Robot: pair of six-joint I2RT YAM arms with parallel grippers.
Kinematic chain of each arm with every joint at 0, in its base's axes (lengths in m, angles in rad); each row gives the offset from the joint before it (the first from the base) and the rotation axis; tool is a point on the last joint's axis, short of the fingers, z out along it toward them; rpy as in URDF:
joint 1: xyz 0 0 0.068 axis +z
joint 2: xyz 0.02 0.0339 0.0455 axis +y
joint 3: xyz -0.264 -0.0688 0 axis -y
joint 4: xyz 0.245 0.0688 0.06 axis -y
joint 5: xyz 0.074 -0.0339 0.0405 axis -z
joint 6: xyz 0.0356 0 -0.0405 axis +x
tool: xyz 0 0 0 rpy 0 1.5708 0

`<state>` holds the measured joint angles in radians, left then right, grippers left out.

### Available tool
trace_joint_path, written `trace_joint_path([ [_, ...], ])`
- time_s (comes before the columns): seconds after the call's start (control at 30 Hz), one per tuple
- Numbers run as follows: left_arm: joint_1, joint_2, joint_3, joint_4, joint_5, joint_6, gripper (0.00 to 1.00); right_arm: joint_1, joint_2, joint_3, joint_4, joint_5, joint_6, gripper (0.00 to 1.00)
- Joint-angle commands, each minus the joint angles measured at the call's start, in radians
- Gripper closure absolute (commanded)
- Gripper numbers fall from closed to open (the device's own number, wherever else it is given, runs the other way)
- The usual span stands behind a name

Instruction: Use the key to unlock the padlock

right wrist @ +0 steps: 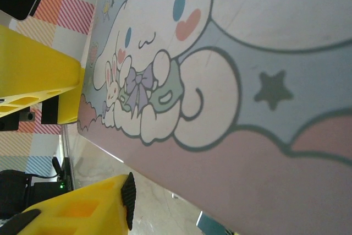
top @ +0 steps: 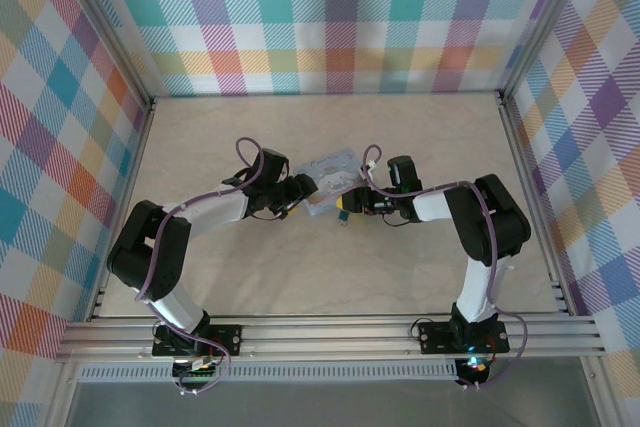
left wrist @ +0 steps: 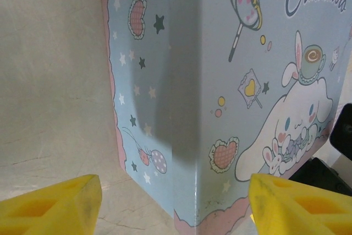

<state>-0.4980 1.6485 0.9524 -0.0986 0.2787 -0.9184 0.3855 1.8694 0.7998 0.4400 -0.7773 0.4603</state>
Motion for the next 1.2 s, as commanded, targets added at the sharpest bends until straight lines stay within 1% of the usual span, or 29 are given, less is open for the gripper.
trace_joint_path([
  [0.0,-0.007,-0.013,-0.011,0.014,0.011,0.009,0.29,-0.005,0.008,0.015,-0.013,-0.041,-0.009,0.57],
  [0.7,-0.007,-0.021,-0.012,0.007,0.007,0.010,0.29,-0.005,0.016,0.029,-0.078,-0.008,-0.041,0.87],
  [0.83,-0.007,-0.019,-0.012,0.005,0.005,0.009,0.29,-0.005,0.017,0.031,-0.083,-0.004,-0.043,0.89],
  [1.17,-0.008,-0.005,-0.019,0.034,0.023,-0.002,0.29,-0.004,0.017,0.029,-0.074,0.003,-0.043,0.90],
])
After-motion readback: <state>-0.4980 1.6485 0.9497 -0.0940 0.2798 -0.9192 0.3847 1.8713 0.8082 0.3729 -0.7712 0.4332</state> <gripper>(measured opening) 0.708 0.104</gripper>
